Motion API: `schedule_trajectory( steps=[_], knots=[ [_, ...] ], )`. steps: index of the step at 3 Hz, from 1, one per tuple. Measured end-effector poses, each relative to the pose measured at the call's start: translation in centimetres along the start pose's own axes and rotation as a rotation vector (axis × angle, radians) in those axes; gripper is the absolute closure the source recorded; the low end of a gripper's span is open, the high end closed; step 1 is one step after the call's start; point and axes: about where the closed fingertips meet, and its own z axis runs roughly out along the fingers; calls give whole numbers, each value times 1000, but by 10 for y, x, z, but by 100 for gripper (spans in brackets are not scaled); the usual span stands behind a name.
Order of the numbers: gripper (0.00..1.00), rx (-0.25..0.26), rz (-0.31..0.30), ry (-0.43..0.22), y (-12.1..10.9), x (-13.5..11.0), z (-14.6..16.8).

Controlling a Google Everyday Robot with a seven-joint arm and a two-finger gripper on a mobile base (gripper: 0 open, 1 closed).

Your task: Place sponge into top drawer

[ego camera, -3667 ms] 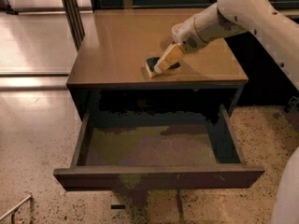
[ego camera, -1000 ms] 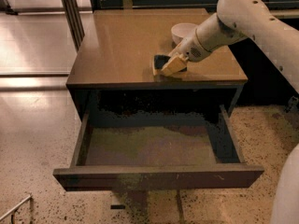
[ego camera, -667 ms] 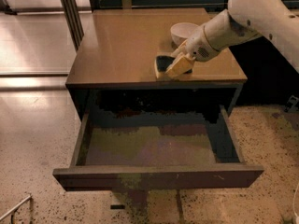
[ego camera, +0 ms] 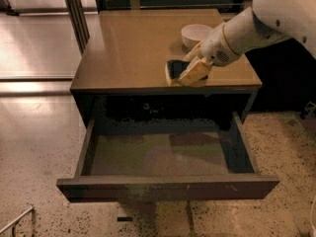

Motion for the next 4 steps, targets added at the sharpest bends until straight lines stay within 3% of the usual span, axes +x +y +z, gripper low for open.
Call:
schedule_trajectory(
  steps=[2,3,4],
  knots=[
    [100,-46,-56,32,44,11,8],
    [100,-77,-55,45,75,31,26],
    [100,-90,-45,41,98,68,62]
  ],
)
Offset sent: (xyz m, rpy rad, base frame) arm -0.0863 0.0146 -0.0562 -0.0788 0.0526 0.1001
